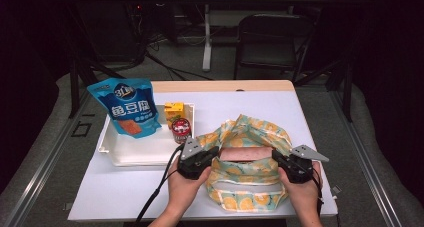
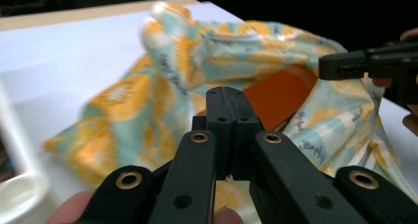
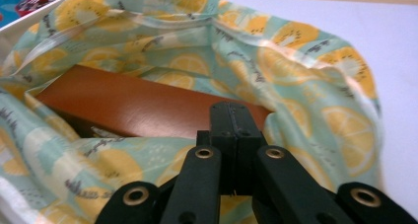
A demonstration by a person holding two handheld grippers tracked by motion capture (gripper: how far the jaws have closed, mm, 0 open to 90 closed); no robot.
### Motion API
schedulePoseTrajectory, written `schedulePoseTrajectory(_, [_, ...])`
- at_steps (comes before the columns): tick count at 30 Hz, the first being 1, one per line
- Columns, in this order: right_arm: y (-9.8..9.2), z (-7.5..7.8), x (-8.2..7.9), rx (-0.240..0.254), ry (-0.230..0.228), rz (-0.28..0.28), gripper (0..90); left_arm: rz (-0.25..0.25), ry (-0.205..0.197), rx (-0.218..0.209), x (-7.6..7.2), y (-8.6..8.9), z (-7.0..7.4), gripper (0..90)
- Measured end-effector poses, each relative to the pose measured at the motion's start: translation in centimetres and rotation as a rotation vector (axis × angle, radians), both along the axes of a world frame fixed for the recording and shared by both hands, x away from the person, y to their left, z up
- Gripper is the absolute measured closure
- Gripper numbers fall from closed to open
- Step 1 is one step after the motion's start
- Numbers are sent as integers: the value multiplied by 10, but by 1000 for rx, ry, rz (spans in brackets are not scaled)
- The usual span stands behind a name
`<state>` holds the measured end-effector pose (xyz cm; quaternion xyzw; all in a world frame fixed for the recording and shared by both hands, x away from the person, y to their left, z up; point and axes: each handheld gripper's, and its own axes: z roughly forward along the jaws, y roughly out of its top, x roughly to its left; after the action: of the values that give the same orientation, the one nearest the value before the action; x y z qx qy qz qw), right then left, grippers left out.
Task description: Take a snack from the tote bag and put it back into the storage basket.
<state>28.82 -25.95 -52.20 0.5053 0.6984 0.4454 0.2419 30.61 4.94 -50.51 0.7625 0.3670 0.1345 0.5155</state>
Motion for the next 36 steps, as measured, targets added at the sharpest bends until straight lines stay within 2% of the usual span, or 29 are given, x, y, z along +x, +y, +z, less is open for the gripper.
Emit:
schedulePoseTrajectory(4, [5,-3,-3,-7,13,30,900,-24,46,18,3,-14,-13,893])
schedulePoseTrajectory(6, [6,-5,-5,-10,28,35,900,-41,59,31,2,-17,-20,893])
schedulePoseTrajectory(7, [7,-6,-6,-11,32,40,900,-41,52,37,0,-18,-24,893])
schedulePoseTrajectory(12, [-2,-13,-13,-25,68,27,900,-32,80,67,-9,-12,-40,896])
schedulePoseTrajectory(17, [-8,-18,-13,-35,103,3,900,-2,120,79,-10,-7,-55,898])
schedulePoseTrajectory(20, [-6,-23,-10,-56,140,-19,900,4,154,97,-7,-8,-59,898])
schedulePoseTrajectory(23, [-8,-29,-7,-69,191,-37,900,21,175,97,-3,-7,-59,898])
schedulePoseTrajectory(26, [-11,-33,-5,-56,223,-60,900,34,174,77,-1,-6,-58,898])
schedulePoseTrajectory(27, [-13,-32,-6,-32,213,-67,897,36,167,76,-2,-5,-57,897])
schedulePoseTrajectory(28, [-14,-28,-8,-31,195,-72,897,35,161,67,-2,-4,-55,898])
schedulePoseTrajectory(29, [-15,-22,-10,-46,161,-80,899,37,155,59,-3,-4,-53,897])
schedulePoseTrajectory(32, [-16,-6,-14,-43,50,-94,900,35,143,47,-4,-3,-48,898])
schedulePoseTrajectory(34, [-14,3,-11,-27,4,-66,900,26,137,46,-3,-4,-46,897])
schedulePoseTrajectory(36, [-8,8,-6,-43,-24,-26,900,22,136,44,-3,-7,-45,897])
